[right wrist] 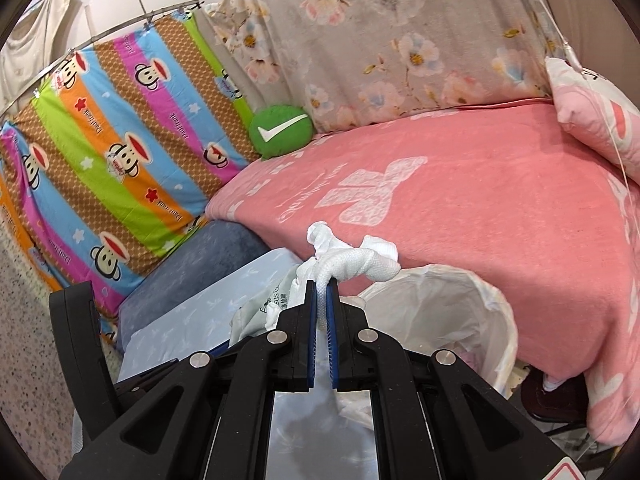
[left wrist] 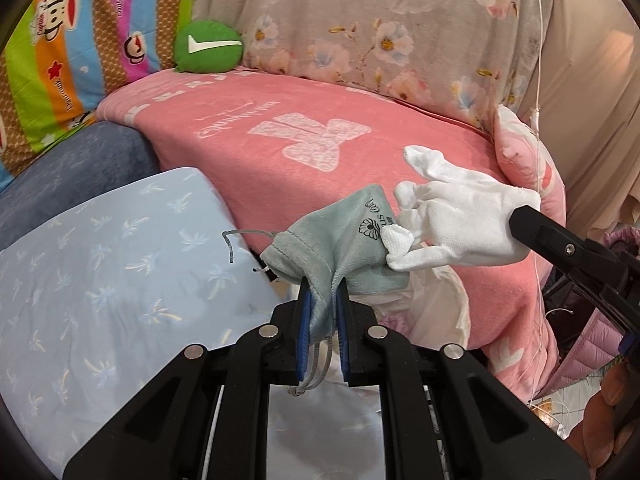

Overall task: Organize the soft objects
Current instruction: 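Carry both items over the white bin and open both grippers to drop them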

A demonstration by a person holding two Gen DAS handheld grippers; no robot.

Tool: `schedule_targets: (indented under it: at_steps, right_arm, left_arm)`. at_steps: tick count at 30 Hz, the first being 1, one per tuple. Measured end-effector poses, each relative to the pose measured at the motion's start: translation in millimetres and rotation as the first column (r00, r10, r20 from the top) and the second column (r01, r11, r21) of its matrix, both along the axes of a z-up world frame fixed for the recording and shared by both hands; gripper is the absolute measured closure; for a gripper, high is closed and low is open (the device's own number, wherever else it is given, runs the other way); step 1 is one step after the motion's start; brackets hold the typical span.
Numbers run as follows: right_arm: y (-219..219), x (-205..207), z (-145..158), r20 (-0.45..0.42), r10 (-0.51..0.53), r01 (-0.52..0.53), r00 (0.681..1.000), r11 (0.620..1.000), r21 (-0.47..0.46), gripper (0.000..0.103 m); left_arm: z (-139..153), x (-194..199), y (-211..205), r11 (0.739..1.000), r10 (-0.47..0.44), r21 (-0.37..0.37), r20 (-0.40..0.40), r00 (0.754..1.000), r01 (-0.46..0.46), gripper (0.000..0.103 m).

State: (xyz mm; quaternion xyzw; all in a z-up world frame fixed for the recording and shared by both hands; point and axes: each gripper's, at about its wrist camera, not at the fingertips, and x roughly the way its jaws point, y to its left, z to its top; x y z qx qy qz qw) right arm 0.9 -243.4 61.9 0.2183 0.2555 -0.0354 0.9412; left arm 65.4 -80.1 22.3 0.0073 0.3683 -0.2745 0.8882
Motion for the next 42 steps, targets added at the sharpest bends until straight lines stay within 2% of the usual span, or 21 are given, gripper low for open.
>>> schedule_targets:
  at_steps: [5, 8, 11, 14, 20, 23, 31, 35, 42]
  right_arm:
    - [-20, -4, -3, 0.0, -0.027, 0.027, 1.0, 1.0, 0.012, 0.098]
    - [-28, -2, -4, -0.004, -0.038, 0.038, 0.999, 0.999, 0.012, 0.097]
    - [-32, 0, -3, -0.006, -0.041, 0.041, 0.999, 0.999, 0.013, 0.092]
    - [-34, 2, -1, 0.0, -0.038, 0.038, 0.999, 0.999, 0.006, 0.092]
    - [-36, 0, -1, -0.005, -0.027, 0.027, 1.0, 1.0, 0.001, 0.091]
    - [-34, -2, -3, -0.022, -0.016, 0.016, 1.0, 1.0, -0.007, 0.087]
    - [-26, -10, -11, -0.082, -0.002, -0.002, 0.997, 0.999, -0.05, 0.079]
    - [-18, -17, -13, -0.103, -0.003, -0.008, 0.995, 0.995, -0.104, 0.078]
    - [-4, -31, -18, -0.122, 0.002, -0.026, 0.992, 0.981, -0.19, 0.068]
  left_arm:
    - [1, 1, -20, 0.999, -0.043, -0.015, -0.019, 0.999, 0.043, 0.087]
    - [3, 0, -28, 0.998, -0.05, -0.026, -0.019, 0.999, 0.05, 0.072]
    - [6, 0, -33, 0.999, -0.034, -0.025, 0.0, 0.999, 0.034, 0.048]
    - [9, -1, -34, 1.0, -0.01, -0.022, 0.018, 1.0, 0.01, 0.037]
    - [11, 0, -28, 1.0, 0.022, -0.016, 0.029, 0.999, -0.022, 0.029]
    - [11, -2, -25, 0.999, 0.039, -0.007, 0.041, 0.998, -0.038, 0.025]
    - [9, -6, -16, 0.997, 0.077, 0.005, 0.037, 0.996, -0.077, 0.023]
    - [9, -12, -12, 0.995, 0.097, 0.02, 0.047, 0.994, -0.098, 0.019]
    - [6, -25, -2, 0.99, 0.131, 0.054, 0.056, 0.99, -0.134, 0.017]
